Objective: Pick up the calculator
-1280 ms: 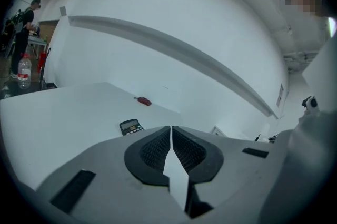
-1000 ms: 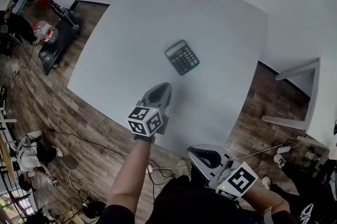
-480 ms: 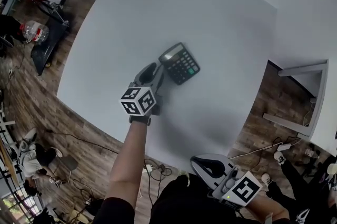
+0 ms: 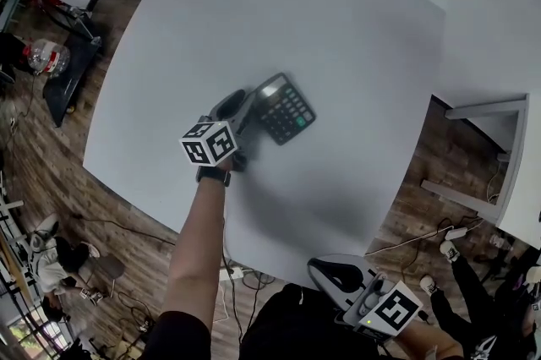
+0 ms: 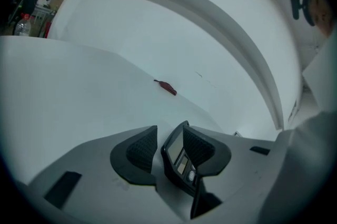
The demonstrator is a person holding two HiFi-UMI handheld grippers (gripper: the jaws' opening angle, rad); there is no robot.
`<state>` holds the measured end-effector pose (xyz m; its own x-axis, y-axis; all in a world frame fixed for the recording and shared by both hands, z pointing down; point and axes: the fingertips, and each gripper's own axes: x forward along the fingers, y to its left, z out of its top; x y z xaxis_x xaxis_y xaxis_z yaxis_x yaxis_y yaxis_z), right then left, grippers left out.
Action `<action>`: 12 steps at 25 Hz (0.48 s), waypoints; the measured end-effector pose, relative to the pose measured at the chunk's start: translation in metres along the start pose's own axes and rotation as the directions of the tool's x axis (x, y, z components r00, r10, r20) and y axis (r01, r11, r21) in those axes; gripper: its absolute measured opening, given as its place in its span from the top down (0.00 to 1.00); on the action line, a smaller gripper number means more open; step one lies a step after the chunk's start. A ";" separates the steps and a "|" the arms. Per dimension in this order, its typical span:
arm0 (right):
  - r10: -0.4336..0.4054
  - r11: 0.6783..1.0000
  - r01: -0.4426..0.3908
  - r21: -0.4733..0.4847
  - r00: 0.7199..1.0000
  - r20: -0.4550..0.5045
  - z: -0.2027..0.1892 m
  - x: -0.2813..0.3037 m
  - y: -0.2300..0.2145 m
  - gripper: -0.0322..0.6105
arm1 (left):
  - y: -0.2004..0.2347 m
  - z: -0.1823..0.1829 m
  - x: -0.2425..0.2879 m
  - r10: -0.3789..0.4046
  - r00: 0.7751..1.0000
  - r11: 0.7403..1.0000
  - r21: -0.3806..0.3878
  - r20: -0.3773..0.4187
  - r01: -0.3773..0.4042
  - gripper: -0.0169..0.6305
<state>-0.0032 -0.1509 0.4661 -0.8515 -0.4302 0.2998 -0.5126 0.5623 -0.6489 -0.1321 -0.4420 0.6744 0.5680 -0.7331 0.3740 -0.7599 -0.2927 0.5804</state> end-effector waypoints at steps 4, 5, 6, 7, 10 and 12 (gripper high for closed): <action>-0.004 1.000 0.004 0.004 1.000 0.010 0.001 0.001 -0.004 0.93 | -0.006 -0.005 0.011 -0.035 0.997 0.998 0.045 -0.074 0.039 0.77; -0.005 1.000 0.005 0.004 1.000 0.010 0.002 0.001 -0.004 0.93 | -0.006 -0.007 0.012 -0.030 0.995 0.998 0.055 -0.095 0.035 0.77; -0.006 1.000 0.006 0.004 1.000 0.010 0.002 0.000 -0.004 0.93 | -0.005 -0.010 0.012 -0.024 0.993 0.997 0.065 -0.116 0.031 0.77; -0.007 1.000 0.007 0.003 1.000 0.011 0.003 -0.001 -0.004 0.93 | -0.004 -0.012 0.012 -0.018 0.990 0.997 0.077 -0.141 0.029 0.77; -0.010 1.000 0.010 0.001 1.000 0.014 0.004 -0.002 -0.006 0.93 | -0.003 -0.019 0.015 -0.007 0.978 0.994 0.105 -0.209 0.029 0.80; -0.011 1.000 0.011 0.002 1.000 0.017 0.005 -0.003 -0.006 0.93 | -0.003 -0.021 0.016 -0.012 0.972 0.995 0.092 -0.235 0.035 0.80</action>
<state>0.0029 -0.1572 0.4656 -0.8438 -0.4483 0.2951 -0.5218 0.5564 -0.6467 -0.1141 -0.4396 0.6942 0.6356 -0.5650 0.5261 -0.7656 -0.3734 0.5239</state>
